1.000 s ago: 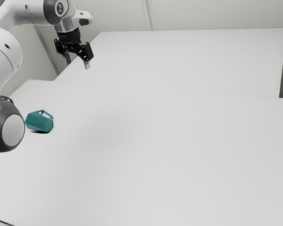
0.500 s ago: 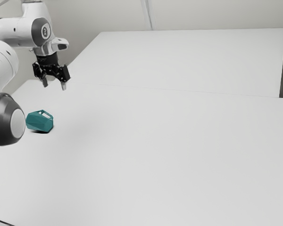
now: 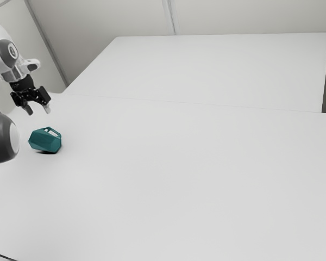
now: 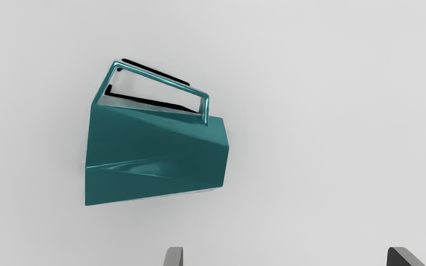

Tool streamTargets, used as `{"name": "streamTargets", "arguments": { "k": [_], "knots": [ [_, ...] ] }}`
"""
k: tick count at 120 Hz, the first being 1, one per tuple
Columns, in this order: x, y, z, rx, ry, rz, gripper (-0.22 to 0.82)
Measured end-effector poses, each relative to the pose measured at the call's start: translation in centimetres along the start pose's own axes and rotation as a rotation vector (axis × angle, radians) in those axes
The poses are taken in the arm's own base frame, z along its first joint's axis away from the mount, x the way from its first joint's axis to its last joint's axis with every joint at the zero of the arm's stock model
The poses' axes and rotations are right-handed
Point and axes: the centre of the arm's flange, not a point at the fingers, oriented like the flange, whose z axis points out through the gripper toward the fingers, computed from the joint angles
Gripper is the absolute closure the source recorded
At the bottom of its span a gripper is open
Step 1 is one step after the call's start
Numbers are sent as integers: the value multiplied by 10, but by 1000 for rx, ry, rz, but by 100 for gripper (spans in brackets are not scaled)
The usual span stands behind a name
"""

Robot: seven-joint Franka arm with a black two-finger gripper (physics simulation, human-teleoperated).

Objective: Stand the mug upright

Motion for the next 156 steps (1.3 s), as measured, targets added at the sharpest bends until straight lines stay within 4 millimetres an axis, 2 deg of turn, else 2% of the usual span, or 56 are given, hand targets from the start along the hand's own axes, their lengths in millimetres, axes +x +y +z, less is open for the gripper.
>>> {"name": "streamTargets", "arguments": {
  "k": [33, 87, 96, 122, 156],
  "knots": [
    [-2, -52, 10, -64, 70, 75, 0],
    [-32, -143, 46, -225, 186, 78, 0],
    [-31, -148, 51, -240, 201, 98, 0],
    [-22, -162, 84, -333, 268, 168, 0],
    [-25, -172, 106, -408, 317, 199, 0]
  ]
}}
